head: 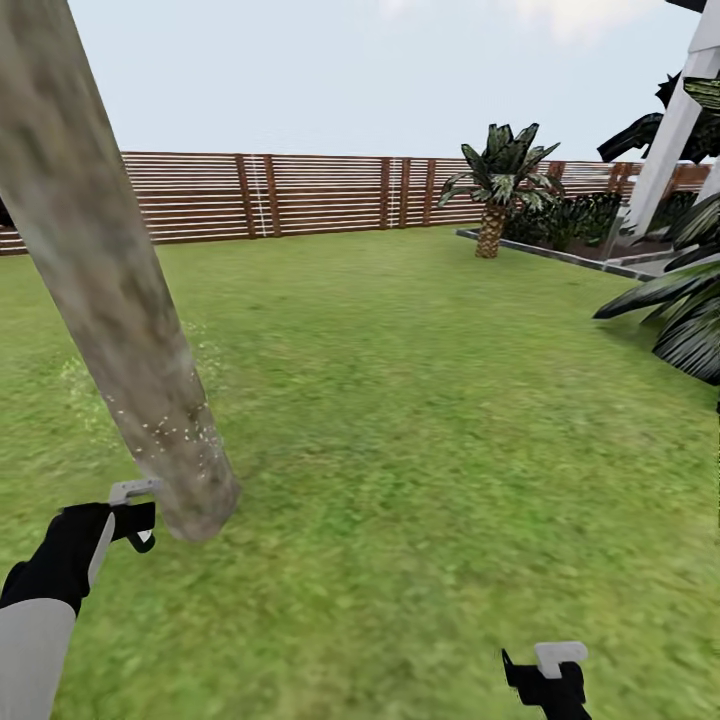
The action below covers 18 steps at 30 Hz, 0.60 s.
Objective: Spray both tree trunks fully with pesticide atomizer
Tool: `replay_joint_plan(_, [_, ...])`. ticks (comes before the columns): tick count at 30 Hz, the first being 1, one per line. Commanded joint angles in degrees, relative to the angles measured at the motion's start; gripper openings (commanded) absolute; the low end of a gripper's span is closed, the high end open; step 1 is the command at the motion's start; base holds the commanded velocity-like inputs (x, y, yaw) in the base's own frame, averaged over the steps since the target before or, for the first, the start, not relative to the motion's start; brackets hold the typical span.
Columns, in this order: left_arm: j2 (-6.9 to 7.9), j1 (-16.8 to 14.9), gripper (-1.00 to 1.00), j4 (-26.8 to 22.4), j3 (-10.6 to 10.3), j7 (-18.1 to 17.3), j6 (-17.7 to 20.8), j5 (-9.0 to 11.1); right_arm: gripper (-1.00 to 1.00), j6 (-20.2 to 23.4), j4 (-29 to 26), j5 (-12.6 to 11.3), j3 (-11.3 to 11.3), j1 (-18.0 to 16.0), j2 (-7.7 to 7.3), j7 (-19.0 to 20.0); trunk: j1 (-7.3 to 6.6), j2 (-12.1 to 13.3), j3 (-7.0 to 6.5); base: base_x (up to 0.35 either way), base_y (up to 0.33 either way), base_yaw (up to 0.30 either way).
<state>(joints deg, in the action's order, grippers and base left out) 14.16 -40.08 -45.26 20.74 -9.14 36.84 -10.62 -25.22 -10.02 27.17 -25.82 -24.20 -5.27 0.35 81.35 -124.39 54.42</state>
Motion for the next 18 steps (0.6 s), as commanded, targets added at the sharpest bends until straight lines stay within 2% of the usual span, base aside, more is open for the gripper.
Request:
replay_joint_plan(1, [0.0, 0.0, -1.0, 0.0, 0.0, 0.0, -0.01, -0.01, 1.0, 0.0, -0.02, 0.01, -0.01, 0.02, 0.0, 0.0, 0.0, 0.0, 0.0, 0.0, -0.273, 0.001])
replay_joint_plan(7, [0.07, 0.0, -1.0, 0.0, 0.02, 0.0, 0.04, -0.11, 1.0, 0.0, 0.0, 0.01, 0.02, -0.02, 0.0, 0.0, 0.0, 0.0, 0.0, 0.0, -0.273, 0.013])
replay_joint_plan(15, [0.17, 0.0, -1.0, 0.0, 0.09, 0.09, -0.01, -0.19, 1.0, 0.0, 0.0, 0.02, 0.0, -0.02, 0.0, 0.0, 0.0, 0.0, 0.0, 0.098, -0.269, 0.254])
replay_joint_plan(18, [0.17, 0.0, -1.0, 0.01, 0.09, 0.09, -0.01, -0.27, 1.0, 0.0, -0.01, 0.0, -0.01, -0.03, 0.0, 0.0, 0.0, 0.0, 0.0, 0.218, -0.208, 0.102])
